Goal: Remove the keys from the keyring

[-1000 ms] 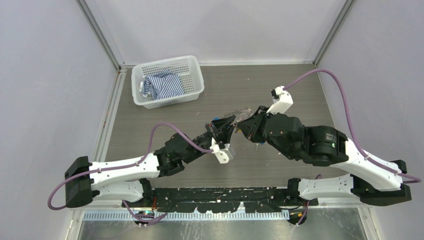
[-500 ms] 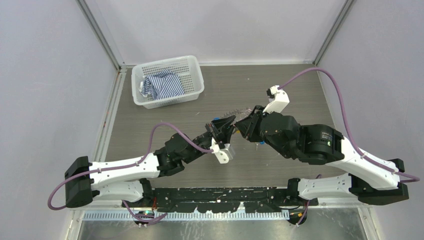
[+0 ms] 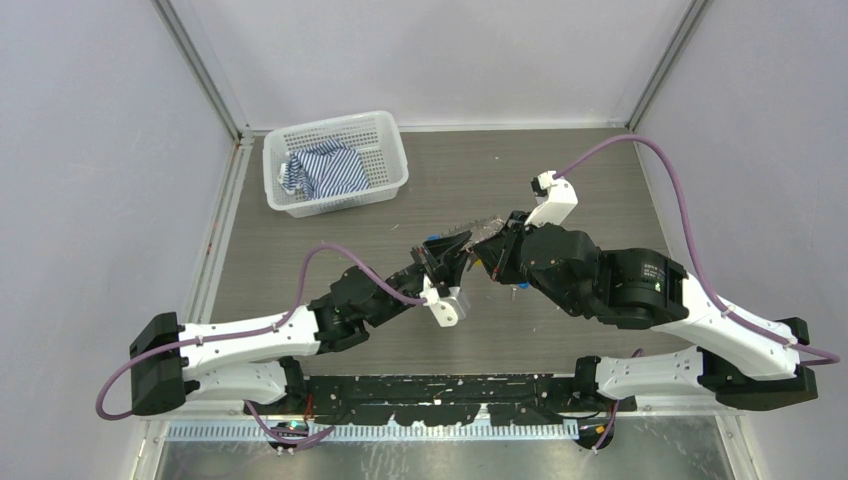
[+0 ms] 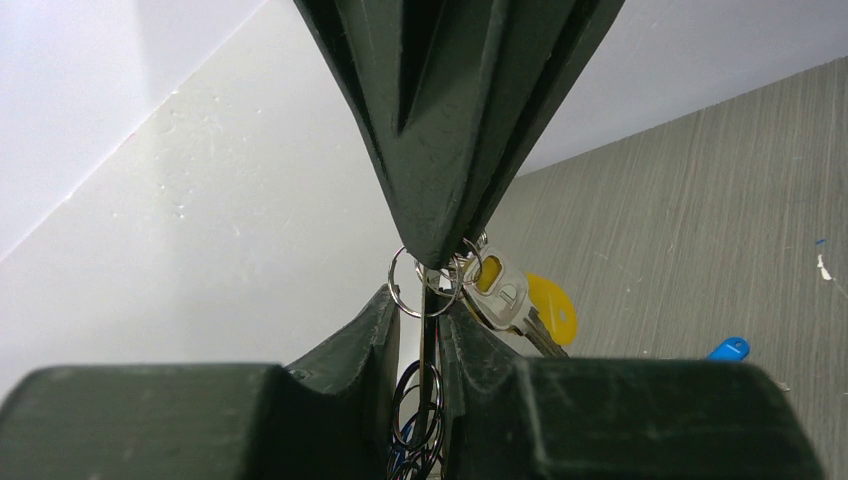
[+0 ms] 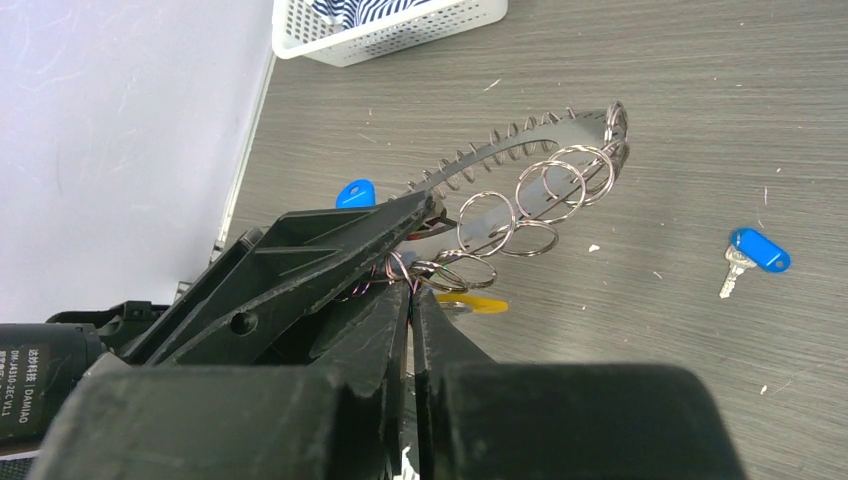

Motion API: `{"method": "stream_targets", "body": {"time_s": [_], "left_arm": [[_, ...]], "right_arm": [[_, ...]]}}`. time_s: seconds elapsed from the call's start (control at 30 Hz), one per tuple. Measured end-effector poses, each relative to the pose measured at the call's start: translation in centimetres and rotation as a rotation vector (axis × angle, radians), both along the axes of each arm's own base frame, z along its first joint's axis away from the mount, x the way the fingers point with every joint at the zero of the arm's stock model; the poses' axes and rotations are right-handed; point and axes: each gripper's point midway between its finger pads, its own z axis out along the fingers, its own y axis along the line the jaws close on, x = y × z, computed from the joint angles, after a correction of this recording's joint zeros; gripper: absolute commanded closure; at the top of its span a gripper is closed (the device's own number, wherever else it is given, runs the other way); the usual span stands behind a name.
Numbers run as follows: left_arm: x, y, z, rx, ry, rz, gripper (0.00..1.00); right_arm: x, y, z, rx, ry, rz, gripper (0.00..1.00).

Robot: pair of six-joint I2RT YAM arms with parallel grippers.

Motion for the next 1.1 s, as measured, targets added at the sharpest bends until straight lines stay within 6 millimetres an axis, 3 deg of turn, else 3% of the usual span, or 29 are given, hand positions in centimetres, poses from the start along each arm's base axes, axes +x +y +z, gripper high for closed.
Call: {"method": "stream_targets", "body": {"time_s": [0.57,0.63,0.87,1.1], "left_arm": [[0.9,-0.1,-0.6,-0.027,0.077,-0.033,1.0],[0.8,-0.2,-0.4,-0.033,0.078,-0.039,1.0],[1.0,-0.1,-0.4,-0.038,0.093,-0.04,1.0],[1.0,-0.1,-0.4,-0.036,0.094,-0.04,1.0]], "right_arm": [[0.0,-0.4,0.7,-0.021,-0.049,0.031,0.95],[0.1,-0.5,0.9,-0.015,-0.065,0.038,0.92],[0.1,-0.8,1.3,0.001,-0.104,0.053,0.68],[0.0,-0.3,1.1,-0.037,-0.106,0.082,0.65]]}}
